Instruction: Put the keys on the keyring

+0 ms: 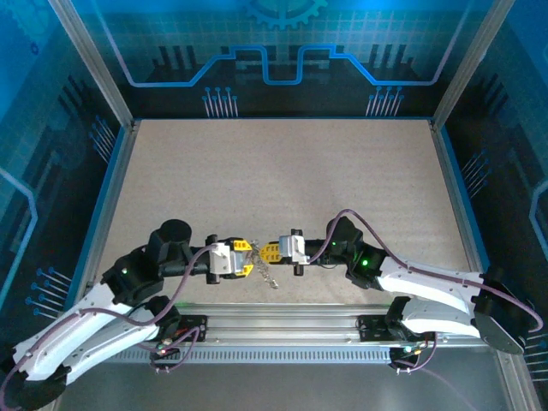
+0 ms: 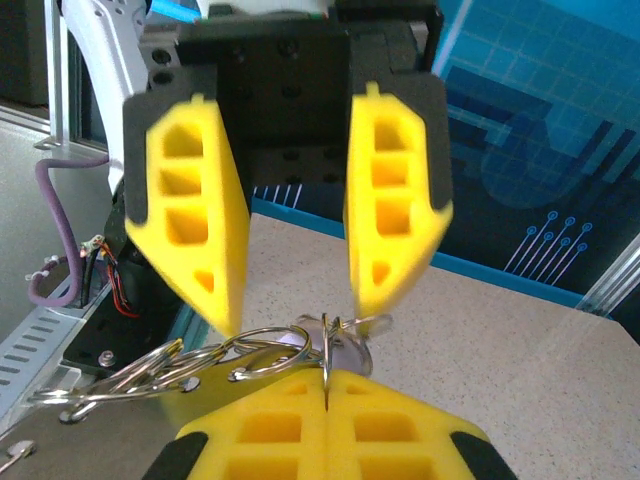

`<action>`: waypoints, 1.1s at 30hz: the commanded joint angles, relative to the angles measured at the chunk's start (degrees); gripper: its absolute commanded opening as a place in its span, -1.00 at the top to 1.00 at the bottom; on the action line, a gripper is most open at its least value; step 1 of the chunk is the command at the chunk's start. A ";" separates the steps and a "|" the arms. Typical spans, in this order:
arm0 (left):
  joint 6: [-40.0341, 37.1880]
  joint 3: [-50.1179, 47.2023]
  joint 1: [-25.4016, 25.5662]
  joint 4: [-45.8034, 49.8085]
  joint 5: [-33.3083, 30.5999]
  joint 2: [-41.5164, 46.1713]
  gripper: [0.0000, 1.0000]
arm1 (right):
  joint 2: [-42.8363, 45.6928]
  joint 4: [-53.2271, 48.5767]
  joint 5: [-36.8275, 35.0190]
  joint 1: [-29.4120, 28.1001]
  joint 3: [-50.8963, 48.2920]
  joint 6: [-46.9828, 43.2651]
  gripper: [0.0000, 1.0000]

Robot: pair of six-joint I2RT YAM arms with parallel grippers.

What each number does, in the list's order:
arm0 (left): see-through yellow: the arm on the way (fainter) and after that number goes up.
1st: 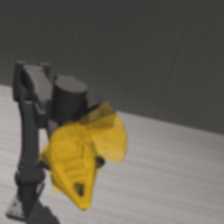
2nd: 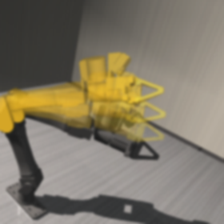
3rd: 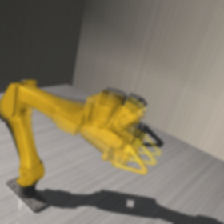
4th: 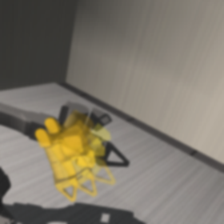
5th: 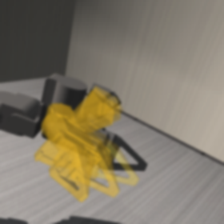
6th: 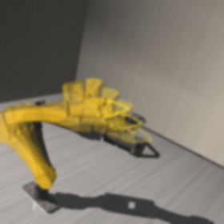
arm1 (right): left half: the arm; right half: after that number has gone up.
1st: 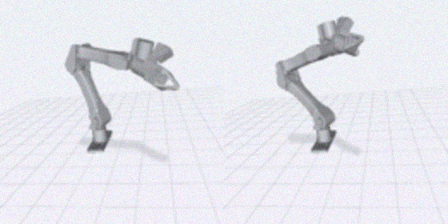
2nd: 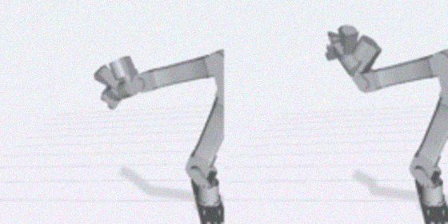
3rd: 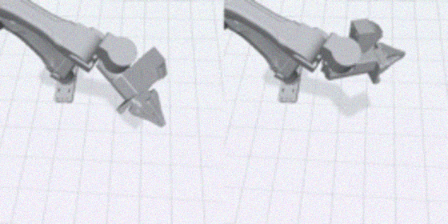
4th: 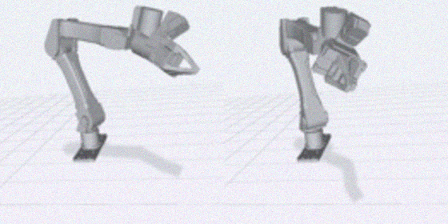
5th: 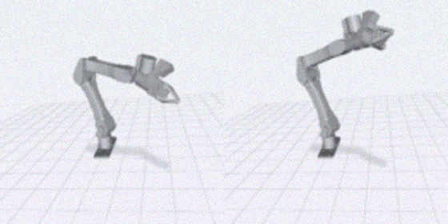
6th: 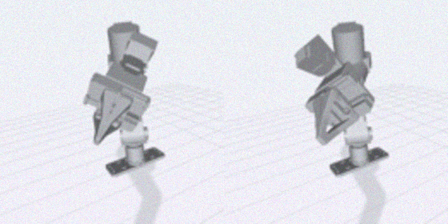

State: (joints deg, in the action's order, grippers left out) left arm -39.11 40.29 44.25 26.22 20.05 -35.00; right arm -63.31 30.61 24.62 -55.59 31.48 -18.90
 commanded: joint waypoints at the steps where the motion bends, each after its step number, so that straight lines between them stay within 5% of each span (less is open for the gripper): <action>1: -1.06 0.73 0.06 -2.06 1.72 -1.06 0.15 | 0.95 3.23 1.22 -0.84 0.42 0.54 1.00; 20: -5.30 3.89 0.08 3.51 3.62 -3.41 0.48 | 0.38 4.02 0.78 -0.84 0.89 0.46 1.00; 33: -5.32 2.71 0.06 5.00 -1.81 -0.56 0.13 | -0.10 3.74 1.08 -0.83 1.56 0.09 1.00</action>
State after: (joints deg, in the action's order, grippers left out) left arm -43.94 42.65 44.25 30.24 19.44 -35.90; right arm -63.35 30.98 25.06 -55.83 31.48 -18.90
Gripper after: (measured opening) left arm 0.434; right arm 0.059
